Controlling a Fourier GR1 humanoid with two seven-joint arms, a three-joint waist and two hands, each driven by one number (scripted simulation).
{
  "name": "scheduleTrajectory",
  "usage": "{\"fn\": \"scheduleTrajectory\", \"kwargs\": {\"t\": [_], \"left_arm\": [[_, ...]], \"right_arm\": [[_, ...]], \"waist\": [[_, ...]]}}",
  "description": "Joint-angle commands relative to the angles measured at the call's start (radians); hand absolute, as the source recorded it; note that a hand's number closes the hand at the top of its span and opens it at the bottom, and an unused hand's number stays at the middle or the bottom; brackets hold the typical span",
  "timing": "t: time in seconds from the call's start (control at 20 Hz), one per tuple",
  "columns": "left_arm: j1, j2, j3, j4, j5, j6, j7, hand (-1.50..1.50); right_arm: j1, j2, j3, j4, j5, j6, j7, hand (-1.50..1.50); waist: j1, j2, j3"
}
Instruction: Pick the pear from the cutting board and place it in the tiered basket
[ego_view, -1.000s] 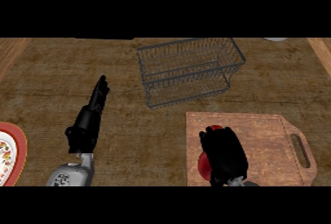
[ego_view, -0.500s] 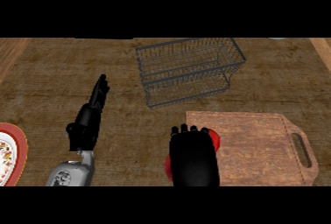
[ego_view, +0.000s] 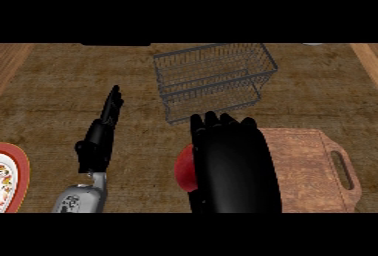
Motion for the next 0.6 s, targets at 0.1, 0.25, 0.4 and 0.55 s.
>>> {"fn": "scheduleTrajectory", "kwargs": {"t": [0.1,0.25,0.4,0.55], "left_arm": [[-0.038,0.01,0.015,0.021,0.004,-0.007,0.0,0.0],[0.007,-0.006,-0.008,-0.015,-0.001,0.0,-0.006,0.0],[-0.02,0.01,0.013,0.021,0.015,-0.02,-0.004,0.0],[-0.021,-0.004,0.003,0.005,0.002,-0.003,-0.002,0.0]], "right_arm": [[-0.221,0.019,-0.16,0.029,-0.135,0.127,0.236,1.5],[-0.272,0.019,-0.249,0.081,-0.26,-0.007,0.261,1.5],[-0.379,0.019,-0.283,0.18,-0.333,-0.081,0.307,1.5],[-0.49,0.019,-0.325,0.282,-0.353,-0.025,0.299,1.5]], "waist": [[-0.005,-0.001,-0.001],[0.014,0.001,0.001],[0.018,0.005,0.0],[0.005,0.005,0.001]]}}
